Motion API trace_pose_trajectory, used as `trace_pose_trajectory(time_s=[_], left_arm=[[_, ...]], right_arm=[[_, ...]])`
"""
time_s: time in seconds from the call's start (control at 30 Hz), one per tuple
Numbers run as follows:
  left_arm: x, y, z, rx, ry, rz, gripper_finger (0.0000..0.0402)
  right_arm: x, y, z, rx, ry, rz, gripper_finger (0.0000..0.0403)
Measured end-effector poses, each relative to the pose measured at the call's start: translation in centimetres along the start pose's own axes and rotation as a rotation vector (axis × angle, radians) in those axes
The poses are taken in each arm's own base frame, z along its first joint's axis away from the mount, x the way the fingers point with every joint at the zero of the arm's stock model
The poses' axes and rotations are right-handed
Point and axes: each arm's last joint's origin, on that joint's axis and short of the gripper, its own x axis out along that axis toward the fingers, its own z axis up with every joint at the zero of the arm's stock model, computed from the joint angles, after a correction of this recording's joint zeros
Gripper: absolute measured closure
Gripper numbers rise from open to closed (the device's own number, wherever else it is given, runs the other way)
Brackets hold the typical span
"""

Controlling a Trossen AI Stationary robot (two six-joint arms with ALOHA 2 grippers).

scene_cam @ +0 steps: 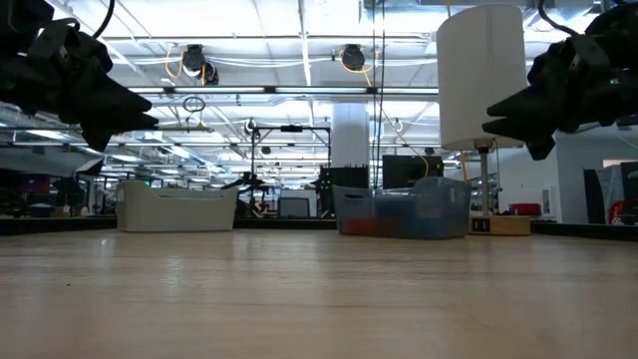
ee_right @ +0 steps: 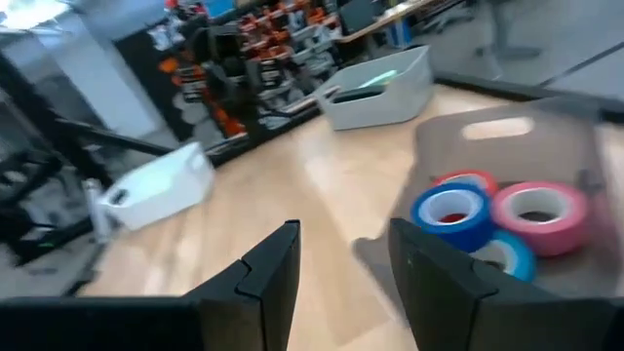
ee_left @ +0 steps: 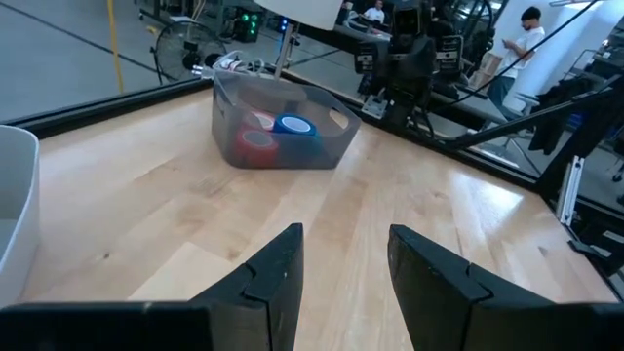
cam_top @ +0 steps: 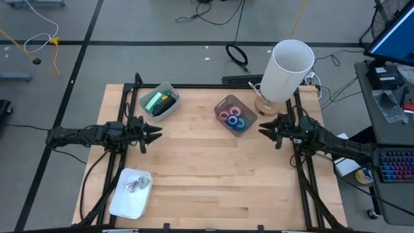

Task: Pick and place Stapler, Stapler remover, tape
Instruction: Return to Home Position

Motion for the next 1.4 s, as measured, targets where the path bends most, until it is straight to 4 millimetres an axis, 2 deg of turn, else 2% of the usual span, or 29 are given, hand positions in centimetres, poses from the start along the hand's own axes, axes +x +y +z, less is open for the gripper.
trace_pose_trajectory(time_s=[0.17, 0.4, 0.7, 1.4], left_arm=[[0.00, 0.00, 0.00, -0.067, 0.000, 0.000, 0.0249], [0.00, 0.00, 0.01, 0.179, -0.002, 0.001, 0.0249], [0.01, 0.00, 0.02, 0.245, -0.006, 0.001, 0.0250], [0.01, 0.04, 0.04, 0.211, -0.010, 0.018, 0.0249]], right_arm=[[0.00, -0.09, 0.06, -0.108, -0.014, -0.033, 0.0250], [0.00, -0.17, -0.07, -0.206, 0.001, -0.044, 0.0250], [0.00, -0.18, -0.13, -0.307, 0.010, -0.043, 0.0250], [0.04, -0.09, 0.02, -0.273, -0.016, -0.026, 0.0250]])
